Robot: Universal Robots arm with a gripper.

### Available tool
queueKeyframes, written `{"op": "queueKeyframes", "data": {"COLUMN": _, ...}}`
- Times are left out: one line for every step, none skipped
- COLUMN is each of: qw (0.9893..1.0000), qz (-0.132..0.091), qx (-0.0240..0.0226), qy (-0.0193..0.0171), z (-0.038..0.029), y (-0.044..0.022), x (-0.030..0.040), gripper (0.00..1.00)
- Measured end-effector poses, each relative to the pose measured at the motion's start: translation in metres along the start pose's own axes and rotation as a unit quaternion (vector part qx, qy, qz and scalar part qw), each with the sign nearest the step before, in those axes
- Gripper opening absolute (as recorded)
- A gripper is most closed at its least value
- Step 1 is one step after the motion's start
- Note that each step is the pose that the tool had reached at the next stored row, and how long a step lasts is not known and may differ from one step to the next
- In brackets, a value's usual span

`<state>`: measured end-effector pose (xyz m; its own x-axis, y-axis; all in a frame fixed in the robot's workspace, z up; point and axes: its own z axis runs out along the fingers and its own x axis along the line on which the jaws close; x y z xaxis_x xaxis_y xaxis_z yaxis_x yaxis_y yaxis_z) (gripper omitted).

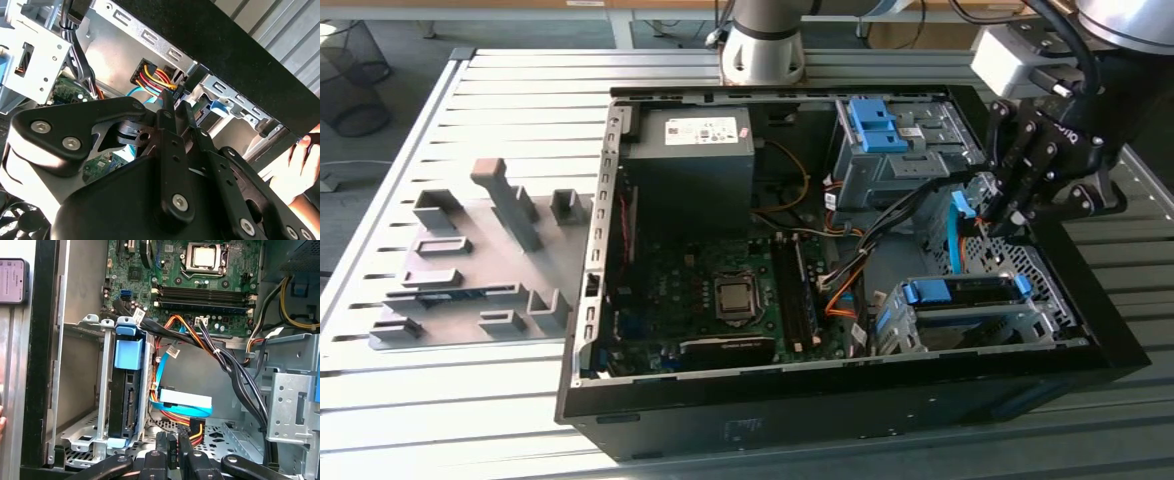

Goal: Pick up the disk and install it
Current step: 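Insert the first disk wire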

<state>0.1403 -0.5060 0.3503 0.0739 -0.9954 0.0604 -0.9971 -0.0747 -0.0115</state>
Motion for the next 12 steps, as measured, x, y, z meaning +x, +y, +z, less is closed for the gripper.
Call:
{"op": "queueKeyframes", "data": {"qw": 1.0, "qz": 0.0, "qx": 0.0004, "qy": 0.0002, "z": 0.0005, "y": 0.0, "x": 0.0, "gripper": 0.24}}
{"op": "queueKeyframes", "data": {"qw": 1.0, "qz": 0.0, "qx": 0.0009, "qy": 0.0004, "z": 0.0011, "y": 0.0001, "x": 0.0, "gripper": 0.24}}
{"op": "queueKeyframes", "data": {"qw": 1.0, "qz": 0.0, "qx": 0.0015, "qy": 0.0007, "z": 0.0017, "y": 0.0001, "x": -0.0001, "gripper": 0.24}}
{"op": "queueKeyframes", "data": {"qw": 1.0, "qz": 0.0, "qx": 0.0019, "qy": 0.0008, "z": 0.0024, "y": 0.0, "x": -0.0001, "gripper": 0.24}}
{"op": "queueKeyframes", "data": {"qw": 1.0, "qz": 0.0, "qx": 0.0022, "qy": 0.0009, "z": 0.003, "y": 0.0, "x": -0.0002, "gripper": 0.24}}
{"op": "queueKeyframes", "data": {"qw": 1.0, "qz": 0.0, "qx": 0.0024, "qy": 0.0009, "z": 0.0035, "y": 0.0, "x": -0.0002, "gripper": 0.24}}
{"op": "queueKeyframes", "data": {"qw": 1.0, "qz": 0.0, "qx": 0.0025, "qy": 0.0009, "z": 0.0038, "y": 0.0001, "x": -0.0002, "gripper": 0.22}}
{"op": "queueKeyframes", "data": {"qw": 1.0, "qz": 0.0, "qx": 0.0025, "qy": 0.001, "z": 0.0039, "y": 0.0001, "x": -0.0002, "gripper": 0.16}}
{"op": "queueKeyframes", "data": {"qw": 1.0, "qz": 0.0, "qx": 0.0026, "qy": 0.001, "z": 0.0039, "y": 0.0001, "x": -0.0002, "gripper": 0.16}}
{"op": "queueKeyframes", "data": {"qw": 1.0, "qz": -0.001, "qx": 0.0029, "qy": 0.001, "z": 0.004, "y": 0.0002, "x": -0.0002, "gripper": 0.16}}
{"op": "queueKeyframes", "data": {"qw": 1.0, "qz": -0.001, "qx": 0.0031, "qy": 0.0009, "z": 0.0041, "y": 0.001, "x": -0.0003, "gripper": 0.16}}
{"op": "queueKeyframes", "data": {"qw": 1.0, "qz": -0.001, "qx": 0.0033, "qy": 0.0008, "z": 0.0039, "y": 0.0025, "x": -0.0004, "gripper": 0.16}}
